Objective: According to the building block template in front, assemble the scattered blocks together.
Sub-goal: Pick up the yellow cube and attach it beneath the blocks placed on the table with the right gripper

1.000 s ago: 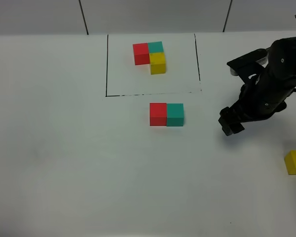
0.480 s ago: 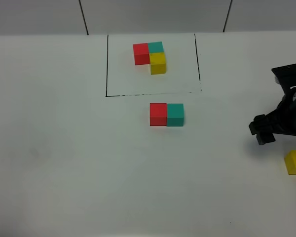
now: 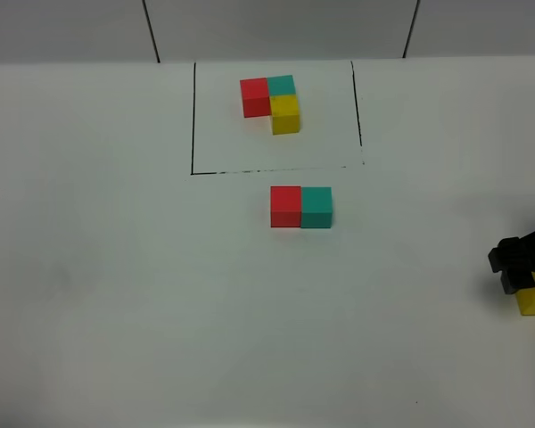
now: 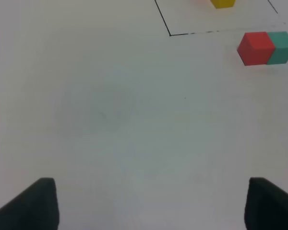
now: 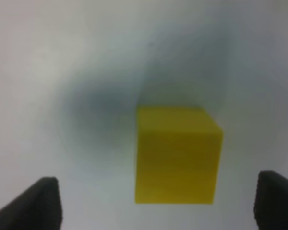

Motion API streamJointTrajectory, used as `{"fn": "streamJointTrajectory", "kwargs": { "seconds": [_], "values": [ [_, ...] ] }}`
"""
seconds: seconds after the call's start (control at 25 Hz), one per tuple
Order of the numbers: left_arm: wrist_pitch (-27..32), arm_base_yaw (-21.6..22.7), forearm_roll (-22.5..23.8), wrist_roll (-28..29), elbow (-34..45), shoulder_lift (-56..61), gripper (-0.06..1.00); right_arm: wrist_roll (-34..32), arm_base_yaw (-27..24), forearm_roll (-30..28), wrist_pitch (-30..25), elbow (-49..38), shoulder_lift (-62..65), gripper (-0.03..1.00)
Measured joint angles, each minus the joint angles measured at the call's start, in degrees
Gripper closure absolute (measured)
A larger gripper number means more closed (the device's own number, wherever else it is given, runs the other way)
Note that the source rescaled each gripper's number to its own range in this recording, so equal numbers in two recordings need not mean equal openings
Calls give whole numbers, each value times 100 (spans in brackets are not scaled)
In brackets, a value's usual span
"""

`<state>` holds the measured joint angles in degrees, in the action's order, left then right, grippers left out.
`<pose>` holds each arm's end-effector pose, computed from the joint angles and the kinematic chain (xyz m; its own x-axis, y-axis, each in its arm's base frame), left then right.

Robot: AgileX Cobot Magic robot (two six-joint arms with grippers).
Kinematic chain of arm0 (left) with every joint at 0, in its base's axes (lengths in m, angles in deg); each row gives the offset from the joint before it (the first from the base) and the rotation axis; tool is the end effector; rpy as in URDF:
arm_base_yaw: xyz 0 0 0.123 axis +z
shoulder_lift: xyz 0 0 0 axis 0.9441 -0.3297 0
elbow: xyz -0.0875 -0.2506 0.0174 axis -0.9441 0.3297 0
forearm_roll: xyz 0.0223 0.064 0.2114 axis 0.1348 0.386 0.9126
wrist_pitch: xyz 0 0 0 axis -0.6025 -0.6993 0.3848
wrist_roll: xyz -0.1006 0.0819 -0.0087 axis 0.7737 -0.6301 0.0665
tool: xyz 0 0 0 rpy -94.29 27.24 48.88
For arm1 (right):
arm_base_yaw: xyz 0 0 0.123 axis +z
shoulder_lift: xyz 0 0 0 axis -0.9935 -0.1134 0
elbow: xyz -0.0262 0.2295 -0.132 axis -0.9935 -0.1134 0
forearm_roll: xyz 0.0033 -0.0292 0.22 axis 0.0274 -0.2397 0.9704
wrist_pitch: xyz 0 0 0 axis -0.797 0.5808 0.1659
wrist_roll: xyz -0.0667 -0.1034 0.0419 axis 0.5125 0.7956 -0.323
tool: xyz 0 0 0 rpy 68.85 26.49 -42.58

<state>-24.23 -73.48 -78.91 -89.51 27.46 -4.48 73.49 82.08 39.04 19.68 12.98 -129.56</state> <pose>0.0200 -0.0182 0.2459 -0.4548 0.0206 -0.8904 0.1644 0.9845 -0.0612 0.2480 -0.0128 0.1321 -0.9877 -0.0601 -0.1443 -0.0515 0.9967 -0.0623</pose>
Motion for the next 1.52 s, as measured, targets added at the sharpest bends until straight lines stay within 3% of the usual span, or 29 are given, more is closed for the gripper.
{"fn": "streamJointTrajectory", "kwargs": {
  "seconds": [0.36,0.64,0.92,1.52],
  "values": [
    [0,0,0,0,0,0,20,141,-173,36,120,-20,-19,31],
    [0,0,0,0,0,0,20,520,-173,441,250,-190,-32,31],
    [0,0,0,0,0,0,20,555,-173,441,774,-585,-32,31],
    [0,0,0,5,0,0,20,622,-406,441,905,-585,-444,31]
  ]
}}
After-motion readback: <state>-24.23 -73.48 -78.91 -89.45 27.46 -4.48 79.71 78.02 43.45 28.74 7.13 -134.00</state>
